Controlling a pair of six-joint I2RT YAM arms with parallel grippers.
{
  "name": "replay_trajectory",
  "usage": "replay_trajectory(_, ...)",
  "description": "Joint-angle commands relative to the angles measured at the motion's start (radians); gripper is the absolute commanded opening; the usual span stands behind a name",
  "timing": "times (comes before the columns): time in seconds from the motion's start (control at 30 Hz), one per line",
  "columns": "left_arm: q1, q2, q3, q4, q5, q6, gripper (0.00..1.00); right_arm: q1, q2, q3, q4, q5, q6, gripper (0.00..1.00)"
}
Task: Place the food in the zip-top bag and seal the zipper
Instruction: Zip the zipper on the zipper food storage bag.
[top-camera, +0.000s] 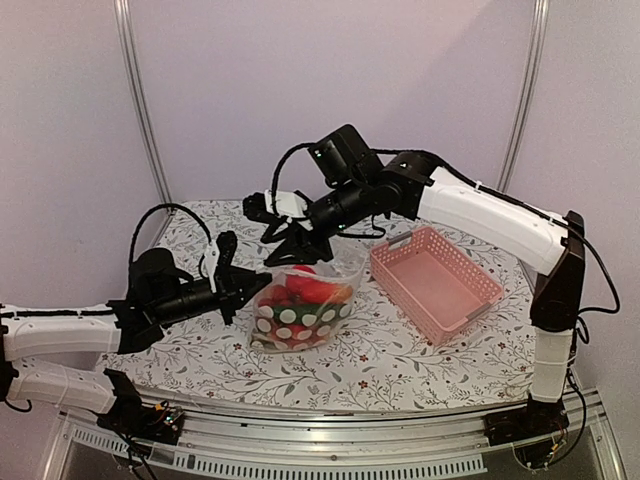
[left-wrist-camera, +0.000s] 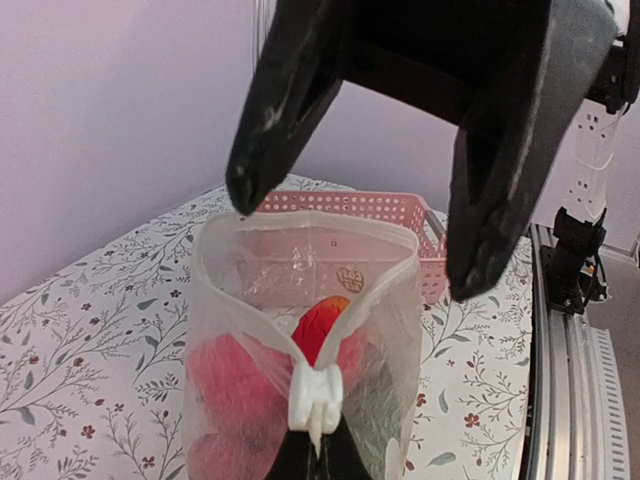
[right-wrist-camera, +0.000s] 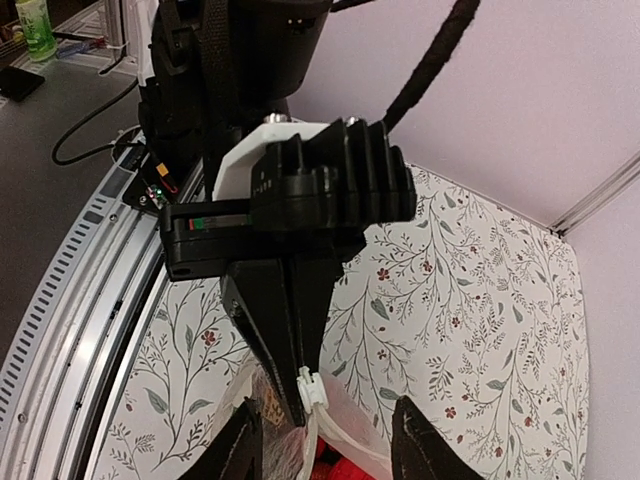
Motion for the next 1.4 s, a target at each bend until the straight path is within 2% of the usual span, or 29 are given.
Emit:
replay_trajectory(0.0, -0.023, -0.042, 0.009, -0.002, -0.038, 0.037, 0.0, 0.015, 0.057, 0.027, -0.078, -0.041, -0.028, 0.42)
replay_trajectory(0.4, -0.041, -0.068, -0.004, -0.004, -0.074, 0.057, 0.0, 0.02, 0.091, 0.05, -0.057, -0.06, -0.003, 0.3)
replay_trajectory(0.53, -0.045, -0.059, 0.001, -0.011, -0.068, 0.057, 0.0, 0.023, 0.095, 0.052, -0.051, -0.05, -0.003, 0.3)
replay_trajectory(0.63, -0.05, -0.058, 0.002, -0.012, -0.068, 0.057, 0.0, 0.024, 0.102, 0.056, -0.045, -0.032, 0.001, 0.36)
replay_trajectory(0.73, -0.053, -0.056, 0.002, -0.013, -0.07, 0.067, 0.0, 0.024, 0.11, 0.059, -0.044, -0.031, 0.004, 0.36)
replay_trajectory(0.93, -0.054, -0.049, 0.004, -0.025, -0.093, 0.08, 0.0, 0.025, 0.112, 0.066, -0.044, -0.051, 0.005, 0.23)
replay_trajectory(1.1, -0.056, -0.05, 0.004, -0.03, -0.11, 0.083, 0.0, 0.025, 0.105, 0.067, -0.038, -0.044, 0.01, 0.07)
replay_trajectory(1.2, -0.056, -0.05, 0.008, -0.041, -0.134, 0.082, 0.0, 0.027, 0.106, 0.069, -0.035, -0.021, 0.013, 0.03)
replay_trajectory(1.37, -0.055, -0.056, 0.005, -0.033, -0.148, 0.074, 0.03, 0.034, 0.109, 0.068, -0.044, 0.008, 0.013, 0.01)
